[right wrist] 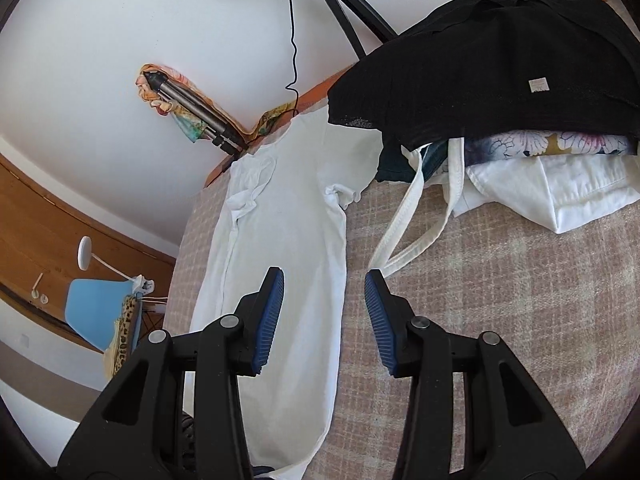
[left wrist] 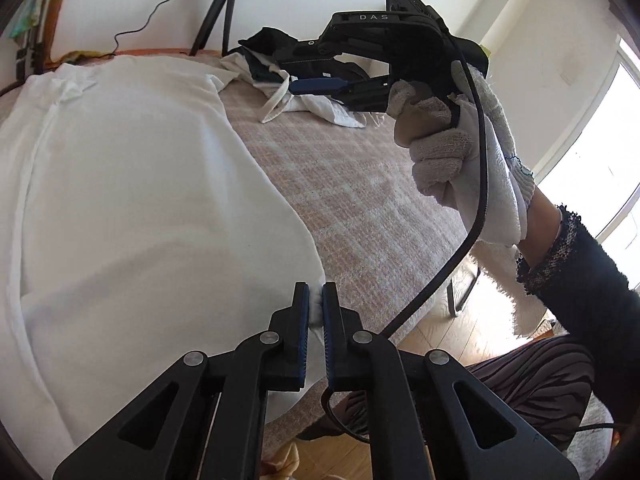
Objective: Fold small clothes
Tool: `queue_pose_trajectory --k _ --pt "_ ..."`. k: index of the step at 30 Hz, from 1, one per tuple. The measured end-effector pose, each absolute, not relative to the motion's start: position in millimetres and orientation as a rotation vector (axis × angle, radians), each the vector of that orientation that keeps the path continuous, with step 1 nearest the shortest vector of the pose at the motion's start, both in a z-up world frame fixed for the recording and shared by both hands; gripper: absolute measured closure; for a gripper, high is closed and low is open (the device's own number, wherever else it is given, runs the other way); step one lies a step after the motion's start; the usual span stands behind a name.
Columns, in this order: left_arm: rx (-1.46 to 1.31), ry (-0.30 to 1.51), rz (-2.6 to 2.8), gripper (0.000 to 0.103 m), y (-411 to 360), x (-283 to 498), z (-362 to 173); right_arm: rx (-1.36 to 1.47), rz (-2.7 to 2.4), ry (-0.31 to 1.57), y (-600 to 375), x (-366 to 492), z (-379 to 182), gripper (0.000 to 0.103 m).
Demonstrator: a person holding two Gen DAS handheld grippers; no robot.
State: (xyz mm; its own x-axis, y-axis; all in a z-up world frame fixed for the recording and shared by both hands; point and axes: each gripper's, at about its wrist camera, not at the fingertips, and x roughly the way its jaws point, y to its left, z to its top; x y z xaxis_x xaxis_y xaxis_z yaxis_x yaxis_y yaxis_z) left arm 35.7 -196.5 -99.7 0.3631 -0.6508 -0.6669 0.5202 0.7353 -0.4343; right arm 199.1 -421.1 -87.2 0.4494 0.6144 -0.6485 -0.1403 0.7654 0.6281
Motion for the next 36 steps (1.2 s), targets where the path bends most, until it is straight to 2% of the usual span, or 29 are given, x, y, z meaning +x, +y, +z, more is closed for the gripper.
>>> queue_pose_trajectory --k 7,18,20,23,31,36 --pt "-0.225 0.897 -0.714 0.098 -169.4 33.5 -89.6 0.488 0.393 1.080 -383.7 252.5 -112.1 0.059" --pt "-0.274 0.897 -0.704 0.099 -147.9 30.1 -96.7 0.495 0.284 1.100 -370.8 300.5 -136.8 0.059" --pt "-0.284 0.896 -0.698 0.099 -142.6 29.1 -97.4 0.475 0.283 1.098 -367.2 302.3 -133.7 0.076" --pt "-0.298 0.891 -0.690 0.099 -136.9 27.0 -97.1 0.421 0.284 1.079 -356.0 301.5 -122.9 0.090" --pt "-0.355 0.855 -0.646 0.099 -104.3 18.3 -93.0 0.173 0.303 1.058 -286.4 297.2 -82.3 0.092" --pt "-0.370 0.850 -0.611 0.099 -84.8 10.0 -93.7 0.033 0.321 1.067 -236.4 298.4 -75.8 0.093"
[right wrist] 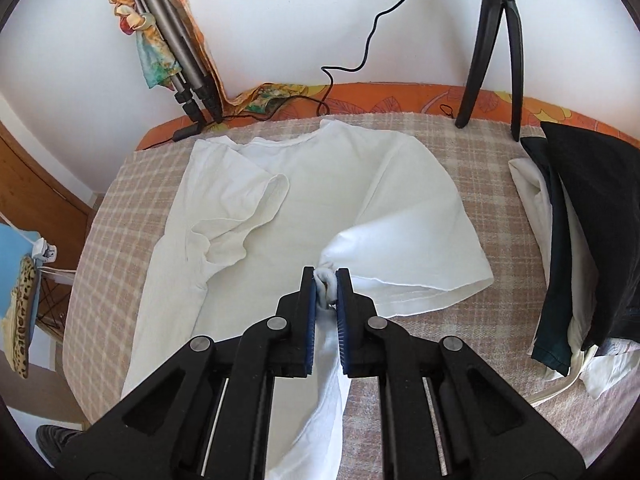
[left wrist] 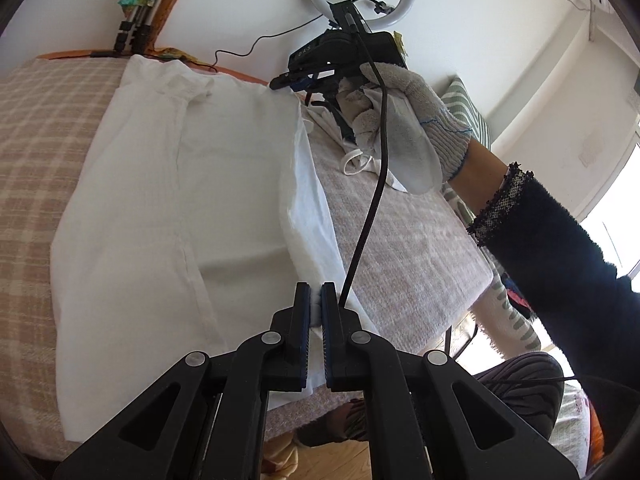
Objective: Fold small clothes
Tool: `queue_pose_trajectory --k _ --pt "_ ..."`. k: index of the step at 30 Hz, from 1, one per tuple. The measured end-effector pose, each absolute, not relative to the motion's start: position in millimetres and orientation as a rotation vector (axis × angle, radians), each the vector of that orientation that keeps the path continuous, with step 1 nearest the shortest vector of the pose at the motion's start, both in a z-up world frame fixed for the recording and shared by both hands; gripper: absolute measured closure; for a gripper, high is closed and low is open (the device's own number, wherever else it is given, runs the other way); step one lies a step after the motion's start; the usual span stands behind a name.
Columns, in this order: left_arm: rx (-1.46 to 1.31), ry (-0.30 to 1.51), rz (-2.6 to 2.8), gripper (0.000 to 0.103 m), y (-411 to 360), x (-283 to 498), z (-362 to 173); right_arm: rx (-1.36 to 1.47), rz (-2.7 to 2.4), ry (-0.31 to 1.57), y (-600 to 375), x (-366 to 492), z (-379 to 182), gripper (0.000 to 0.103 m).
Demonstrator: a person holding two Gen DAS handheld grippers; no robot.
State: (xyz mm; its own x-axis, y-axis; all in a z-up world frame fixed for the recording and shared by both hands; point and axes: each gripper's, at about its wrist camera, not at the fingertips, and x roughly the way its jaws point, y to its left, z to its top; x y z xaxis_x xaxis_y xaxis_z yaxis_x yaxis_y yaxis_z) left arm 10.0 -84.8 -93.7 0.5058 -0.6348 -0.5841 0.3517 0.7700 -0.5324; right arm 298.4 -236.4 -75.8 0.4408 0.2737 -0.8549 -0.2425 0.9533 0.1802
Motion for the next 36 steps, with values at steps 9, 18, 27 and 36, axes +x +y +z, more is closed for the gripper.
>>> queue_pose_trajectory --k 9,18,27,36 --pt "-0.334 0.908 -0.593 0.099 -72.8 6.9 -107.7 -0.046 0.363 1.182 -183.1 309.3 -111.4 0.090" --pt "-0.286 0.928 -0.583 0.091 -38.3 5.8 -75.8 0.155 0.420 1.063 -256.8 290.0 -68.5 0.061" --pt "-0.206 0.852 -0.425 0.090 19.4 49.9 -46.6 0.251 0.200 1.149 -310.9 333.2 -121.3 0.061" --pt "-0.286 0.849 -0.415 0.090 39.2 67.1 -47.7 0.170 0.304 1.144 -283.3 336.4 -106.7 0.098"
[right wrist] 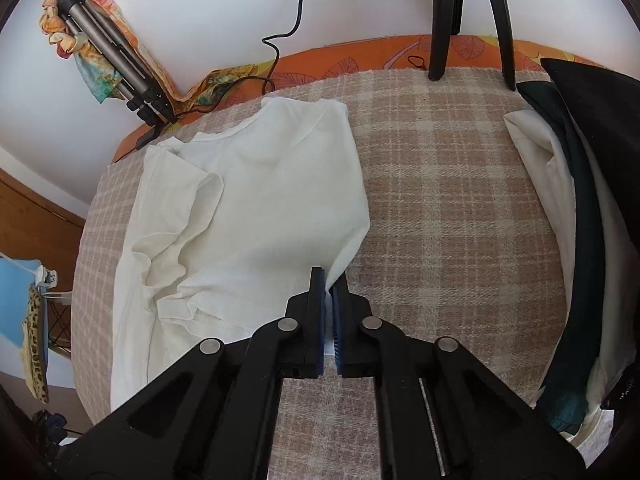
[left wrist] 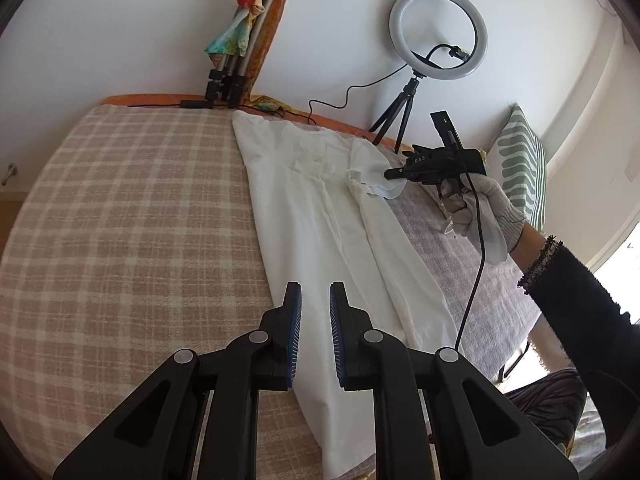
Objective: Fold small clothes
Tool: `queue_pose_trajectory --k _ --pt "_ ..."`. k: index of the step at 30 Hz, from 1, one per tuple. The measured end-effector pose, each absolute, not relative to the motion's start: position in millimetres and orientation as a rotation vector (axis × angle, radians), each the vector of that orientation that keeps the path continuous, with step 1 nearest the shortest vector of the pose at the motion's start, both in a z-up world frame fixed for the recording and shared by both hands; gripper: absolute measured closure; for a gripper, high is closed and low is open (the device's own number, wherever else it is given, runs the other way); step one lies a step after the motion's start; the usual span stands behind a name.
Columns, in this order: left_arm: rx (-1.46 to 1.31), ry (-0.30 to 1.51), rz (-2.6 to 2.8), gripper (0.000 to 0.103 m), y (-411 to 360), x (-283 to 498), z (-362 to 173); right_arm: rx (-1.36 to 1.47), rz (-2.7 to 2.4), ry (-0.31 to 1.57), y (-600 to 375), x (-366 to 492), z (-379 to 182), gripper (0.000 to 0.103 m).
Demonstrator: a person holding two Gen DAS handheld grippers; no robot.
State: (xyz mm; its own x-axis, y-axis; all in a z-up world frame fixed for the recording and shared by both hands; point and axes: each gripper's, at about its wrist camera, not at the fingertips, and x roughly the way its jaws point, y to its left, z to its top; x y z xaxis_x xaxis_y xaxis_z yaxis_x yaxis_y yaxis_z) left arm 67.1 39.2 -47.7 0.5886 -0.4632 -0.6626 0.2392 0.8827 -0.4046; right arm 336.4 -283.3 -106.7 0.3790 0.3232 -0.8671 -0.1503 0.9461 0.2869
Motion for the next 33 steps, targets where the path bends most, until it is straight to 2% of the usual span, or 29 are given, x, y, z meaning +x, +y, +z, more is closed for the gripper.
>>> queue_pose_trajectory --k 6,11,12,13,14,21,22,24,25,29,33 --pt "-0.284 0.815 -0.455 0.090 39.8 62.2 -35.0 0.112 0.364 1.089 -228.0 353.7 -57.9 0.099" --pt "-0.286 0.809 -0.447 0.090 45.3 61.7 -33.4 0.133 0.369 1.083 -169.1 389.3 -60.4 0.097" --pt "-0.278 0.809 -0.436 0.090 46.3 62.1 -34.0 0.146 0.370 1.119 -160.1 395.3 -66.1 0.090" --pt "-0.275 0.808 -0.425 0.090 48.1 62.0 -34.3 0.163 0.374 1.144 -154.2 397.7 -69.5 0.069" --pt "-0.278 0.807 -0.417 0.090 50.8 61.6 -34.4 0.183 0.386 1.137 -152.6 394.2 -69.1 0.054" --pt "-0.301 0.851 -0.393 0.088 61.4 58.9 -48.7 0.206 0.432 1.071 -197.6 330.5 -34.7 0.053" --pt "-0.303 0.864 -0.392 0.085 60.8 57.6 -51.8 0.228 0.437 1.064 -209.6 316.7 -28.9 0.053" --pt "-0.322 0.885 -0.414 0.061 59.2 53.4 -58.4 0.266 0.463 1.058 -232.9 283.7 -20.3 0.053" --pt "-0.332 0.897 -0.420 0.057 58.1 50.8 -62.7 0.261 0.461 1.057 -242.5 264.6 -18.4 0.053" --pt "-0.355 0.978 -0.438 0.056 51.4 41.9 -84.4 0.221 0.423 1.080 -272.8 181.4 -28.6 0.053" --pt "-0.365 1.044 -0.463 0.056 42.9 31.8 -102.3 0.238 0.448 1.165 -283.2 104.2 -64.6 0.053"
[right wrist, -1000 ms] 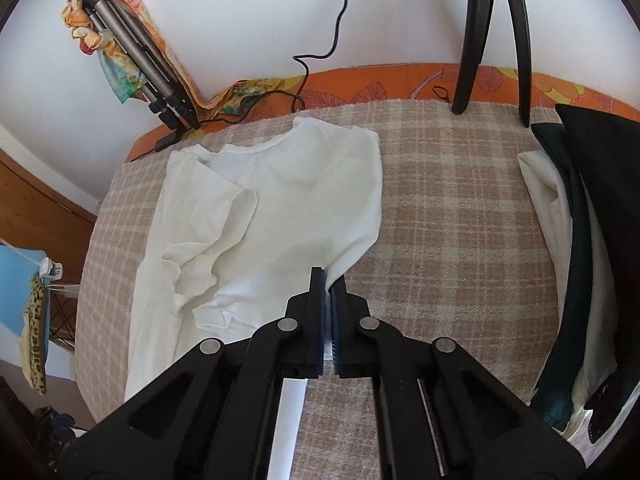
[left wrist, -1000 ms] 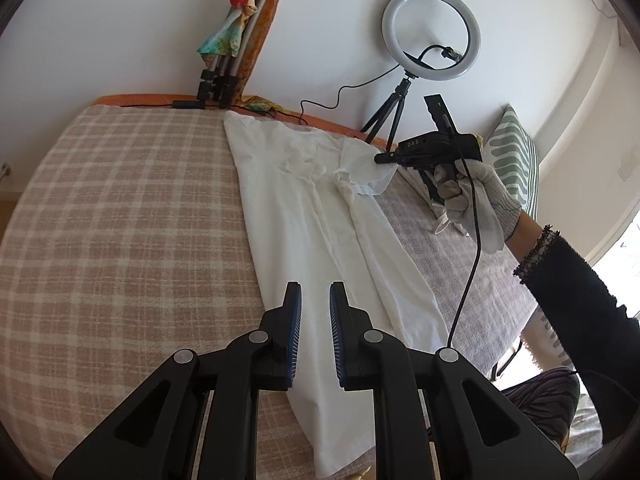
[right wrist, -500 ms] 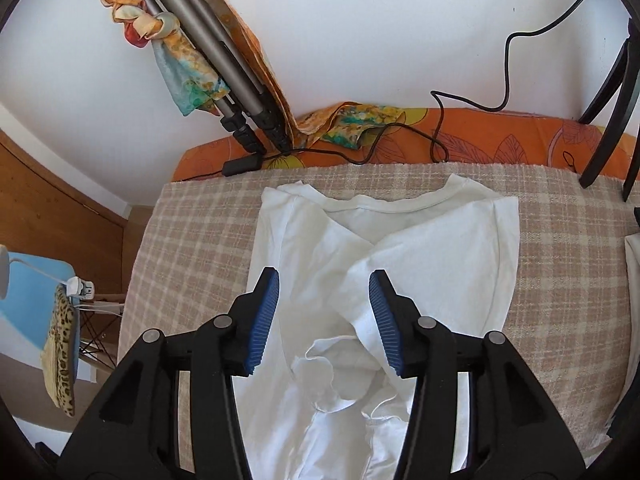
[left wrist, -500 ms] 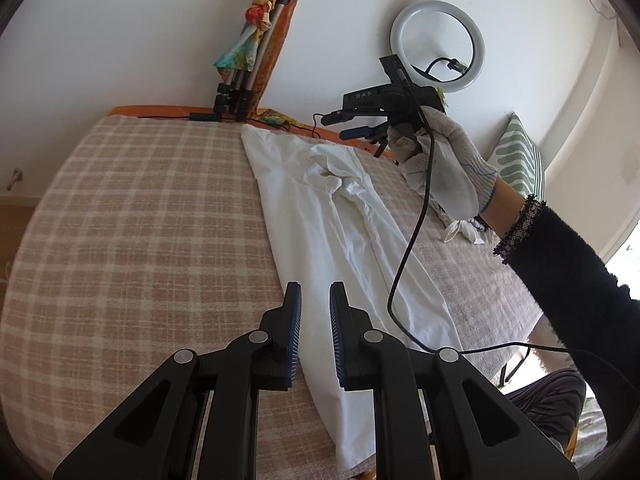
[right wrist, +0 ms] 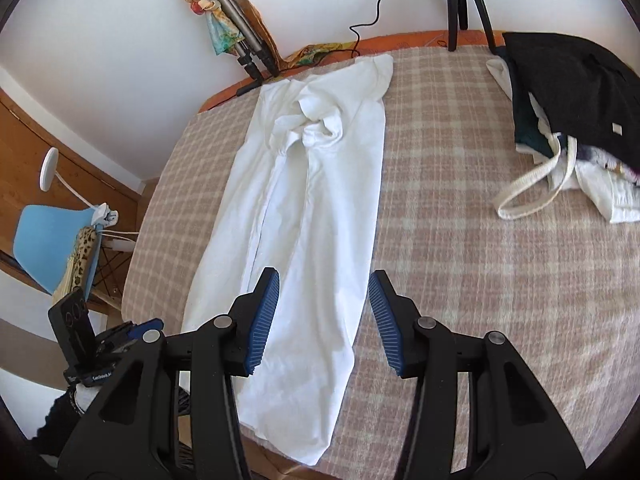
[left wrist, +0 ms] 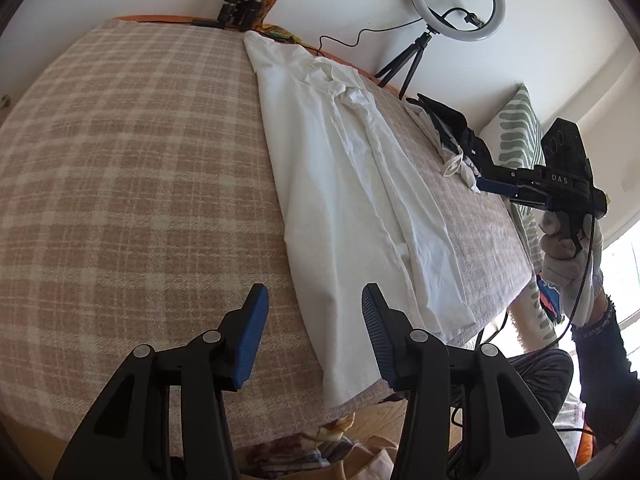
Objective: Fold small clothes
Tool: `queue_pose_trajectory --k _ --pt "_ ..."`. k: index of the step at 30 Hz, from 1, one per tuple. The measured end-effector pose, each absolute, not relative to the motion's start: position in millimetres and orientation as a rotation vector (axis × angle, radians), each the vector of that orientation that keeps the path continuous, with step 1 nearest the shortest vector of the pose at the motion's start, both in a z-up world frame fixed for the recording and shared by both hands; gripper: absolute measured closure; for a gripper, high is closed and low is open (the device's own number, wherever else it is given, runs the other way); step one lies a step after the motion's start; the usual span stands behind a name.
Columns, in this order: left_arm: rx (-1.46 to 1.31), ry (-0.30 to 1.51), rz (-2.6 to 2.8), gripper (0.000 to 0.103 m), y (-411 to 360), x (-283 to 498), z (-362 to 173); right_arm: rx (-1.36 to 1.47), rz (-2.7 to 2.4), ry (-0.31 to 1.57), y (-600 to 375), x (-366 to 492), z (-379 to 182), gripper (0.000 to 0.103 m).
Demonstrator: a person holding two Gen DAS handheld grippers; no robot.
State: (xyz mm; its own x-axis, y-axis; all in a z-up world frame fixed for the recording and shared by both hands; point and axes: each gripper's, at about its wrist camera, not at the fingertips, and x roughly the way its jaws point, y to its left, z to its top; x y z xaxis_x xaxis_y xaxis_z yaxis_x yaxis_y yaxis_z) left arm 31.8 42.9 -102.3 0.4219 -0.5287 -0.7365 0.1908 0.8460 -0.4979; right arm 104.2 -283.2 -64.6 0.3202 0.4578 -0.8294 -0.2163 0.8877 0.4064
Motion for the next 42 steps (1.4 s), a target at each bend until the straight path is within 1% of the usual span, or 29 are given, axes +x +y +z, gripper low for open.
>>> queue_pose_trajectory --k 5,9,12,13,14,15,16,17,18,19,20,23,25,27,29,31,34,35,36,38,39,41,42 --pt "-0.422 1.103 -0.492 0.056 38.8 19.6 -117.1 0.249 0.480 1.239 -279.1 41.7 -107.4 0.053" --pt "-0.426 1.109 -0.511 0.058 33.4 8.1 -121.7 0.212 0.493 1.284 -270.8 22.0 -131.1 0.053" --pt "-0.424 1.102 -0.528 0.059 31.1 3.2 -122.3 0.231 0.498 1.256 -273.8 15.5 -134.2 0.053" --pt "-0.435 1.095 -0.532 0.061 31.3 2.4 -122.8 0.265 0.499 1.247 -276.6 13.5 -135.0 0.053" --pt "-0.443 1.100 -0.541 0.072 30.8 1.9 -125.1 0.305 0.509 1.242 -279.3 10.6 -137.9 0.053" --pt "-0.450 1.111 -0.554 0.088 29.0 2.5 -127.8 0.322 0.515 1.232 -280.2 8.0 -139.7 0.053" --pt "-0.445 1.115 -0.554 0.092 27.0 2.7 -129.7 0.305 0.510 1.220 -279.0 6.3 -139.3 0.053" --pt "-0.427 1.111 -0.549 0.093 24.6 2.8 -130.2 0.279 0.509 1.215 -276.0 5.2 -139.0 0.062" --pt "-0.406 1.106 -0.553 0.096 20.3 3.2 -128.6 0.276 0.524 1.229 -271.9 6.0 -141.1 0.073" --pt "-0.388 1.098 -0.557 0.096 17.4 2.9 -125.1 0.284 0.534 1.244 -270.6 6.5 -144.0 0.093" --pt "-0.380 1.084 -0.560 0.097 16.3 1.6 -119.4 0.279 0.528 1.250 -270.0 5.9 -144.5 0.095" --pt "-0.355 1.019 -0.564 0.097 16.0 -5.8 -94.5 0.328 0.561 1.228 -279.8 6.2 -130.4 0.097" --pt "-0.268 0.978 -0.536 0.097 15.0 -13.1 -85.1 0.337 0.581 1.193 -287.0 3.1 -119.7 0.098" --pt "-0.187 0.997 -0.518 0.097 8.7 -14.5 -92.7 0.295 0.560 1.205 -288.0 1.2 -122.0 0.098" --pt "-0.187 1.056 -0.518 0.097 6.5 -12.8 -106.4 0.277 0.541 1.242 -289.9 1.5 -133.6 0.098" --pt "-0.214 1.093 -0.517 0.091 8.3 -10.7 -111.8 0.238 0.524 1.254 -289.1 0.1 -139.3 0.098" --pt "-0.232 1.050 -0.492 0.090 20.9 -13.0 -103.7 0.212 0.520 1.246 -286.7 -1.0 -138.9 0.098" --pt "-0.251 1.043 -0.486 0.087 25.6 -11.8 -102.1 0.223 0.527 1.244 -287.4 -0.4 -138.2 0.098" --pt "-0.278 1.042 -0.478 0.077 29.6 -9.6 -101.6 0.245 0.539 1.242 -290.3 0.9 -137.8 0.098" --pt "-0.337 1.041 -0.469 0.068 35.3 -4.3 -104.0 0.275 0.549 1.237 -292.9 3.8 -136.7 0.097" --pt "-0.369 1.050 -0.468 0.068 38.0 -0.2 -106.5 0.281 0.544 1.231 -296.7 4.5 -135.2 0.095" --pt "-0.438 1.070 -0.449 0.068 46.6 8.4 -113.1 0.278 0.522 1.199 -300.2 5.1 -130.4 0.089" --pt "-0.444 1.075 -0.425 0.068 49.4 12.0 -114.9 0.263 0.513 1.181 -304.0 4.5 -125.8 0.088"
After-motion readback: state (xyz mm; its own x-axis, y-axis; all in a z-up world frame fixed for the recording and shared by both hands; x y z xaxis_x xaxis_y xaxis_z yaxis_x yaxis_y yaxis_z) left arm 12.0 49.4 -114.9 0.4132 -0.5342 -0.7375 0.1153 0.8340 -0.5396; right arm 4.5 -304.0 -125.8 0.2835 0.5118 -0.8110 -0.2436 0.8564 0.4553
